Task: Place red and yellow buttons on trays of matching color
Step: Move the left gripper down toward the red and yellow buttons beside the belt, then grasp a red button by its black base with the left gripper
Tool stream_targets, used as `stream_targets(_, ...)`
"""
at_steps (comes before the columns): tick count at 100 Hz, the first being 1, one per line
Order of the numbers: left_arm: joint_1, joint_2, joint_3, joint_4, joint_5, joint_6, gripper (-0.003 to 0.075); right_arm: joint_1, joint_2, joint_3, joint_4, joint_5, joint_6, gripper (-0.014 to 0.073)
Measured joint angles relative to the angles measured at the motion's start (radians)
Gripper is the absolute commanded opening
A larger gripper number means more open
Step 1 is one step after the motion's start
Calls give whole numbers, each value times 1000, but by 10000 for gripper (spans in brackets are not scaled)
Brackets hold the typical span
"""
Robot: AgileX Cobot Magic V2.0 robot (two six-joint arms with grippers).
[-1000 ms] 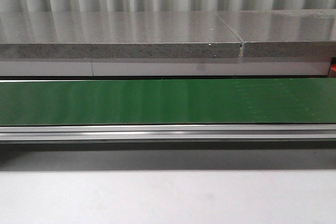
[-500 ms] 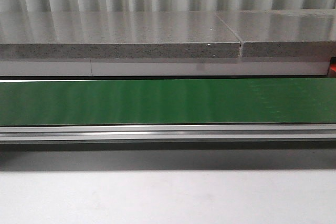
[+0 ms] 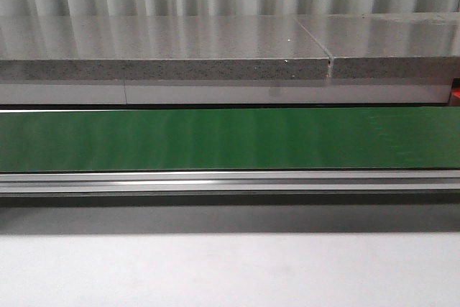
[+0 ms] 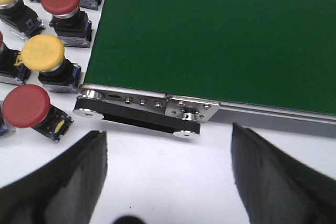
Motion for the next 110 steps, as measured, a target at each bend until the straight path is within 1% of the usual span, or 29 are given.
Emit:
stream_targets(16, 0, 105, -79, 0, 56, -37, 509, 0, 0, 0, 0, 0, 0, -67)
stream_targets(25, 22, 157, -130, 0, 97, -55, 490, 0, 0, 0, 0, 0, 0, -67)
stream_targets(37, 85, 231, -195, 0, 162, -64, 489, 0, 0, 0, 0, 0, 0, -67)
stream_targets(56, 234, 329, -278, -4, 253, -66, 489, 0, 0, 0, 0, 0, 0, -67)
stream_targets(70, 319, 393, -320, -22, 329, -56, 489, 0, 0, 0, 0, 0, 0, -67)
stream_targets(89, 401, 471, -345, -76, 394, -33, 489, 0, 0, 0, 0, 0, 0, -67)
stream_targets(110, 449, 553, -350, -120, 404, -12, 489, 0, 0, 0, 0, 0, 0, -67)
